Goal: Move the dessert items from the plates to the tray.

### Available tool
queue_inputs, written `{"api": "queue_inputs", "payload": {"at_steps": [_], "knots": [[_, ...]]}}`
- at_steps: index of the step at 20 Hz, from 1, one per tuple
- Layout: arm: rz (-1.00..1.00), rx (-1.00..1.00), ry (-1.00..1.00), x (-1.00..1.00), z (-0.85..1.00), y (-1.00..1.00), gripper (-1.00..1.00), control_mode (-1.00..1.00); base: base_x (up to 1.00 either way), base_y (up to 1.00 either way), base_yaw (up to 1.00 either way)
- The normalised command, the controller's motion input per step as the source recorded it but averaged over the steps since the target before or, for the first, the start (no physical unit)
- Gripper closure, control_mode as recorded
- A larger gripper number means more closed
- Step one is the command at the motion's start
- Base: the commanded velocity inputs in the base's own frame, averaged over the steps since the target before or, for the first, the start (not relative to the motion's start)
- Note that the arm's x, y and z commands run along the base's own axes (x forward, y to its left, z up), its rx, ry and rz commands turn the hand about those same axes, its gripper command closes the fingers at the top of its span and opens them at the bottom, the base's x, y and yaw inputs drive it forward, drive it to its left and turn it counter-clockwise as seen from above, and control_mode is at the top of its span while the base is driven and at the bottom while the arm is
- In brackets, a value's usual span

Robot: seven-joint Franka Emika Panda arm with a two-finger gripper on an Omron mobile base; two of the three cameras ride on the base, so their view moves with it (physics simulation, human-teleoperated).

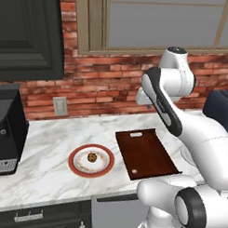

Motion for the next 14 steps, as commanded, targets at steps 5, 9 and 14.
{"api": "queue_inputs", "payload": {"at_steps": [5, 9, 14], "knots": [[0.00, 0.00, 0.00, -0.11, 0.00, 0.00, -1.00, -1.00, 0.00, 0.00, 0.00], [0.00, 0.00, 0.01, -0.07, -0.11, 0.00, -1.00, -1.00, 0.00, 0.00, 0.00], [0.00, -0.03, 0.10, 0.03, -0.44, -0.22, -1.00, -1.00, 0.00, 0.00, 0.00]]}}
